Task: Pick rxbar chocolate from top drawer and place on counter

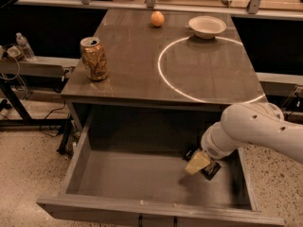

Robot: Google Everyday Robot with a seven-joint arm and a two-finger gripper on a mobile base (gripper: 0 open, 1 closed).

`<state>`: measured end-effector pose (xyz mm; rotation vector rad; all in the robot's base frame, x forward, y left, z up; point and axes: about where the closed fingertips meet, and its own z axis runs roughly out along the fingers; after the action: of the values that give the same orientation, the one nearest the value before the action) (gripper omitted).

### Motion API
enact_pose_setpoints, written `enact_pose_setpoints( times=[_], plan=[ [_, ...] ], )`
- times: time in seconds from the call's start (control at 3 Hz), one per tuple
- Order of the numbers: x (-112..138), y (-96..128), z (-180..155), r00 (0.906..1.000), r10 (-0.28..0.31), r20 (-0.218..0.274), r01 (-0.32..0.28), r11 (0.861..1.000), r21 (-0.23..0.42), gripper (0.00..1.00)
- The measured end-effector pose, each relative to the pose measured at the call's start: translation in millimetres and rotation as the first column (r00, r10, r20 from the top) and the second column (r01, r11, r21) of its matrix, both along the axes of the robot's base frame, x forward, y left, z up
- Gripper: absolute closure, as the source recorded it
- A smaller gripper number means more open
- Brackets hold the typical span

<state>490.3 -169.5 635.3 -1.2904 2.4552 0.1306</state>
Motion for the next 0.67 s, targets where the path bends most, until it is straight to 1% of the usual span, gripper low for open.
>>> enact_pose_setpoints(
  times=[0.67],
  plan=[
    [-4.1, -3.2, -23.9, 0.9995, -0.010, -0.030, 0.010, 1.000, -0.009, 0.00]
  ],
)
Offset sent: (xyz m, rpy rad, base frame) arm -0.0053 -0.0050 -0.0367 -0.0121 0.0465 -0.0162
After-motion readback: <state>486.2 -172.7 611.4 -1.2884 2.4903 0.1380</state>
